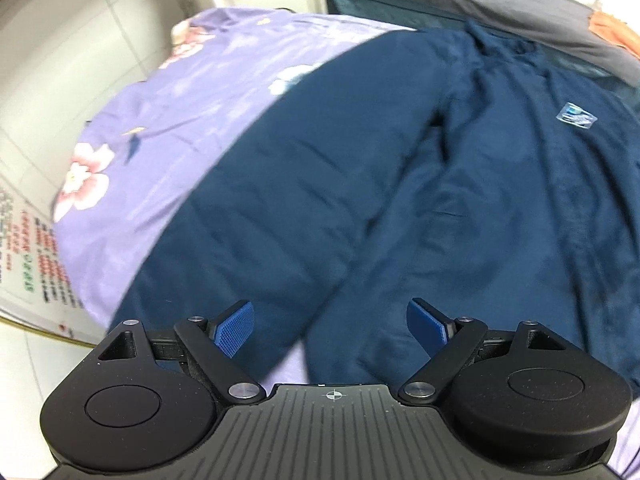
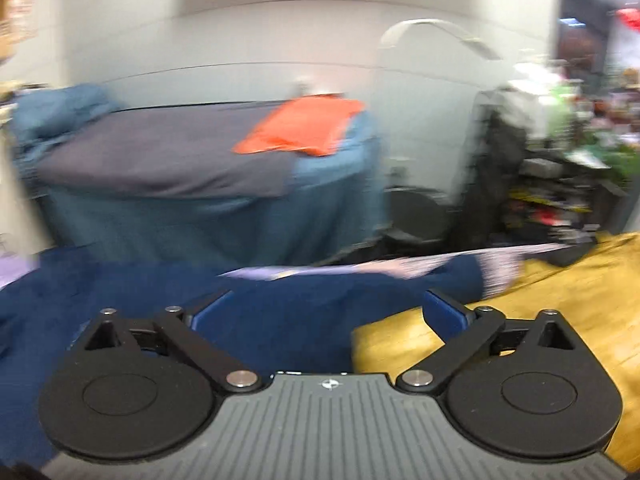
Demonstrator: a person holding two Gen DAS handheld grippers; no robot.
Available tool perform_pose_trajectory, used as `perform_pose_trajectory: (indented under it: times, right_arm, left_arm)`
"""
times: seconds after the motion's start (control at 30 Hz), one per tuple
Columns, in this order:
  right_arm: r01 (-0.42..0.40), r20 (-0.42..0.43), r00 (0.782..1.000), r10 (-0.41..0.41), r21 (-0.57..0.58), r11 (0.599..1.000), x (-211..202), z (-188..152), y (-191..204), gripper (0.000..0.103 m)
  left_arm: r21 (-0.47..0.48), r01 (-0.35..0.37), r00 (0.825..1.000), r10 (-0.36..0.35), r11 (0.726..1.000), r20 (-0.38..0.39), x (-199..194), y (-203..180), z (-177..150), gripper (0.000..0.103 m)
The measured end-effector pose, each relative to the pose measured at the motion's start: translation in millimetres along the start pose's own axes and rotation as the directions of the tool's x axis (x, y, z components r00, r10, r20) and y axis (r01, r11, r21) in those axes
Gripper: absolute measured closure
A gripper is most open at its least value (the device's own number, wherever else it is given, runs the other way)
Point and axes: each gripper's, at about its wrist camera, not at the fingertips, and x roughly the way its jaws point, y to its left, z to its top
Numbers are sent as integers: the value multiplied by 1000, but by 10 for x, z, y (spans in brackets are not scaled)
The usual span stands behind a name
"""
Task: Fold large clothes
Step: 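Shake the jacket open and lay it flat with both grippers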
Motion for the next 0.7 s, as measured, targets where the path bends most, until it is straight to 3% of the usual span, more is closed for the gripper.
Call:
perform_pose_trajectory:
  times: [0.13,0.23,0.53,0.7]
  right_arm:
    - [-164,-49,985,163,-32,986,-256,-223,382,1]
    - [-281,-137,952,275,-30,959,-341,-472,650,1]
    - [-316,-325,908,266,-114,942,-609,-1455,1287,1]
    - [-319,-389,884,258,-101,942,-651,-1680,1484,1]
  left_arm:
    - [5,-15,1000,15,1000,19,65,124,60,0]
    - [35,-18,1000,17,999,19,132,179,35,0]
    - [140,-48,999,49,989,-7,351,277,-315,0]
    - [133,-130,991,133,983,-15,607,417,-323,0]
